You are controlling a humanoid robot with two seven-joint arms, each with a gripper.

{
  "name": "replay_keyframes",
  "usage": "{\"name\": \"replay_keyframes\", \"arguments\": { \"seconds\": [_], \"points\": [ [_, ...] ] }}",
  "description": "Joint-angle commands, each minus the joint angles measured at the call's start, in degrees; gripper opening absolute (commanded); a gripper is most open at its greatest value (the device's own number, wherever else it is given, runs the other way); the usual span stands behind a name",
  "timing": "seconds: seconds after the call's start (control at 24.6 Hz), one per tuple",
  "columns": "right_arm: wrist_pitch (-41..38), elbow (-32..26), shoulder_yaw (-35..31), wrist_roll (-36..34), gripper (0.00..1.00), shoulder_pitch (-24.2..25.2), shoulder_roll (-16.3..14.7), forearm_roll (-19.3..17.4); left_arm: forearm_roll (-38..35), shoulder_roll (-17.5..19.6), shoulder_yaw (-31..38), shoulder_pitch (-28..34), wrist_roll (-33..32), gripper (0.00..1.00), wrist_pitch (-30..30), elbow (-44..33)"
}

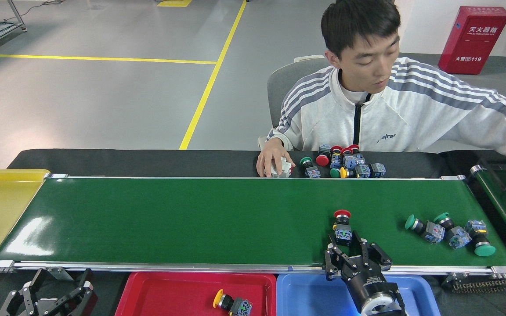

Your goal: Pick switch part from conveyor to tray

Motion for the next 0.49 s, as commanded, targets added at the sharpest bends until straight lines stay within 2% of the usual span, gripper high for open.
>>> {"name": "replay_keyframes", "arguments": {
  "seconds": [0.0, 0.16, 0.2, 0.24, 0.28, 0.45],
  "points": [
    [-4.44, -3.25, 0.48, -0.21, 0.02, 0.11, -0.65, 0.17, 0.07, 0.85, 0.25, -0.34, 0.22, 1.0, 0.08, -0.59],
    [-24.74, -11.77, 5.75, -0.56, 0.02, 3.01, -5.57, 0.35, 0.07, 1.2, 0.25, -0.08, 0.22, 1.0, 0.08, -0.77],
    [-30.1, -12.3, 6.19, -0.56, 0.14, 3.36, -5.57, 0.35, 0.07, 1.2, 0.25, -0.08, 0.22, 1.0, 0.08, -0.77],
    [-33.96, -12.21, 7.51, -0.47, 0.51, 3.36, -4.52, 0.7, 0.07, 1.2, 0.17, -0.34, 0.22, 1.0, 0.08, -0.68],
    [-36.43, -12.21, 9.79, -0.47, 1.0, 3.36, -2.94, 1.05, 0.07, 1.2, 0.17, -0.34, 0.22, 1.0, 0.08, -0.77],
    [-36.6, -11.77, 14.8, -0.47, 1.0, 3.18, -1.8, 5.88, 0.07, 1.2, 0.17, -0.34, 0.22, 1.0, 0.08, -0.77]
  ]
}}
